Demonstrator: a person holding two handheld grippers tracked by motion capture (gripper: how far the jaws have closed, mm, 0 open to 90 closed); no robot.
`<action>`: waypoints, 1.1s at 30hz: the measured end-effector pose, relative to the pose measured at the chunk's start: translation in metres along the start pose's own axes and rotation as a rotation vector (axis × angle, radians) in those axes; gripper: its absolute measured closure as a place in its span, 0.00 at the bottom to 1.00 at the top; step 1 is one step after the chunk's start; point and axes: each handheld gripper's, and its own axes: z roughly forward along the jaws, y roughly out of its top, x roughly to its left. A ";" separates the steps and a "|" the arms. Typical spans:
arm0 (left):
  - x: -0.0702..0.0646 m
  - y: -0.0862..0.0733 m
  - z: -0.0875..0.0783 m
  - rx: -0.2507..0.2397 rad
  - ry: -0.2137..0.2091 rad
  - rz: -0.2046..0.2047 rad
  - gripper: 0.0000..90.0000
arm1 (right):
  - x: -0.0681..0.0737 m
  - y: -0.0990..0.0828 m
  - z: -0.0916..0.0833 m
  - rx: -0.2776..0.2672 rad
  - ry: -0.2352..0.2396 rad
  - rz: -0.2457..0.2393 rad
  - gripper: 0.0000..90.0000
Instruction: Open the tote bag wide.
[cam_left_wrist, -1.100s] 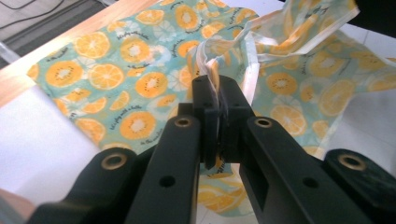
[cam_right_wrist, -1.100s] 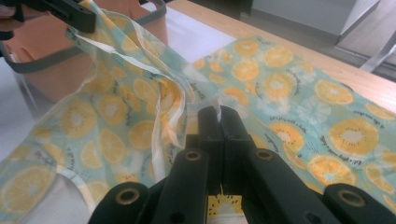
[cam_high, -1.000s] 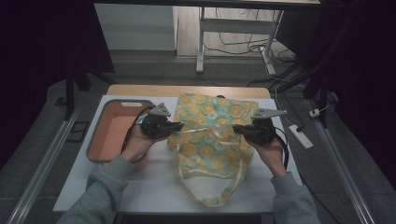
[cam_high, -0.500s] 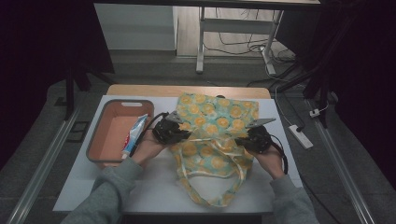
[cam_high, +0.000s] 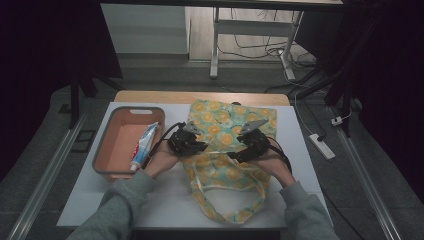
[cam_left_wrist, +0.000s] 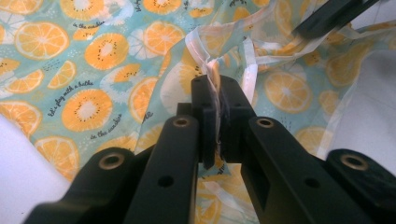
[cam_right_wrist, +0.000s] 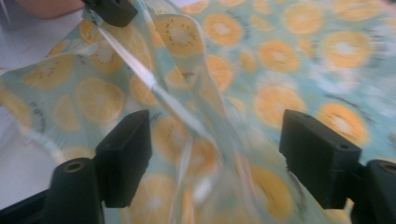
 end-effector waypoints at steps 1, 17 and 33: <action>0.000 0.000 -0.001 0.000 -0.001 0.002 0.95 | 0.000 0.000 0.000 0.000 0.000 0.000 0.27; 0.001 -0.001 -0.003 -0.014 -0.006 -0.001 0.92 | -0.008 -0.011 0.048 0.200 0.013 0.025 0.97; 0.006 -0.001 -0.036 -0.107 0.035 -0.010 0.88 | 0.041 0.037 -0.002 -0.057 0.245 0.035 0.98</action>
